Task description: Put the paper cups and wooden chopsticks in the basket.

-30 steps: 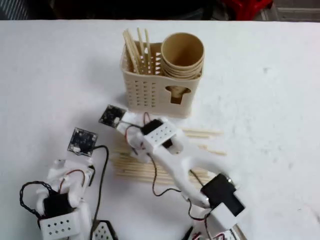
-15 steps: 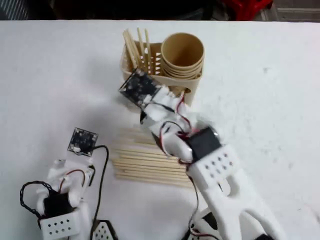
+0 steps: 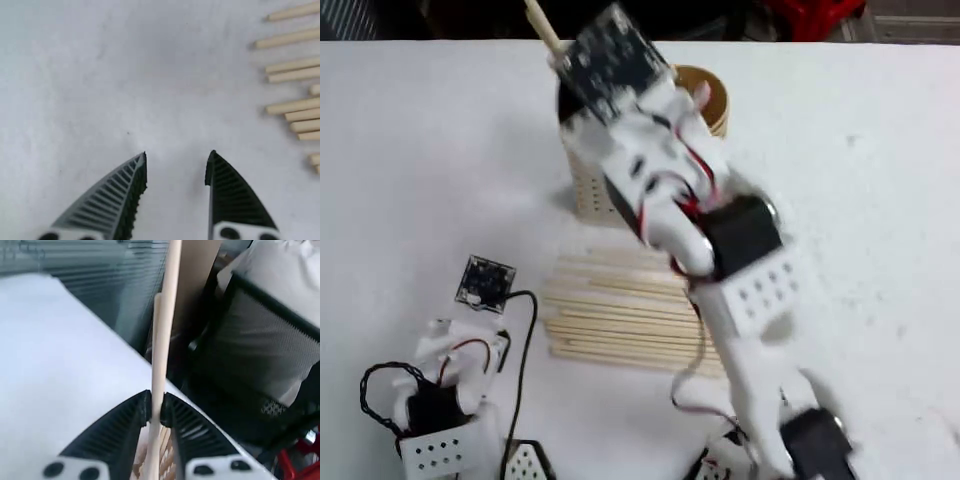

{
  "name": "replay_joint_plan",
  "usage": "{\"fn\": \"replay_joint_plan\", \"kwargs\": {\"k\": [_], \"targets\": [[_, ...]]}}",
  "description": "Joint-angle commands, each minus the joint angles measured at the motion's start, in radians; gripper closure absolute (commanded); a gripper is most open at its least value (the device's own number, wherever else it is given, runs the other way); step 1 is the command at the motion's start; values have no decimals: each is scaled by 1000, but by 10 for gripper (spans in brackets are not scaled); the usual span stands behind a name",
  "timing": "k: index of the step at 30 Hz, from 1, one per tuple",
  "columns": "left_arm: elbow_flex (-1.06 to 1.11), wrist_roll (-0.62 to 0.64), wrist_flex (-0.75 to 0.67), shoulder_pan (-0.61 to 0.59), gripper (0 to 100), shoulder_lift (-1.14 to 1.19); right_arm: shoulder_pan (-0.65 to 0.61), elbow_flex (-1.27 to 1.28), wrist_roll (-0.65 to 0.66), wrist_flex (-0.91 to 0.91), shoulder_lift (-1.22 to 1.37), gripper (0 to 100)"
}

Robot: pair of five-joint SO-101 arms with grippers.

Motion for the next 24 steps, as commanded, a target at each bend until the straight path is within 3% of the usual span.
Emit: {"fn": "replay_joint_plan", "kwargs": {"k": [1, 6, 13, 18, 24], "targets": [[-2, -9, 8, -12, 801, -5, 5, -161, -8, -82, 108, 983], [-2, -9, 8, -12, 801, -5, 7, -227, -12, -143, 202, 983], [-2, -9, 8, -12, 801, -5, 68, -226, -245, -154, 269, 982], [-2, -9, 8, -12, 801, -5, 90, -226, -249, -150, 289, 977], [-2, -9, 8, -12, 801, -5, 82, -226, -249, -111, 286, 842]]}}
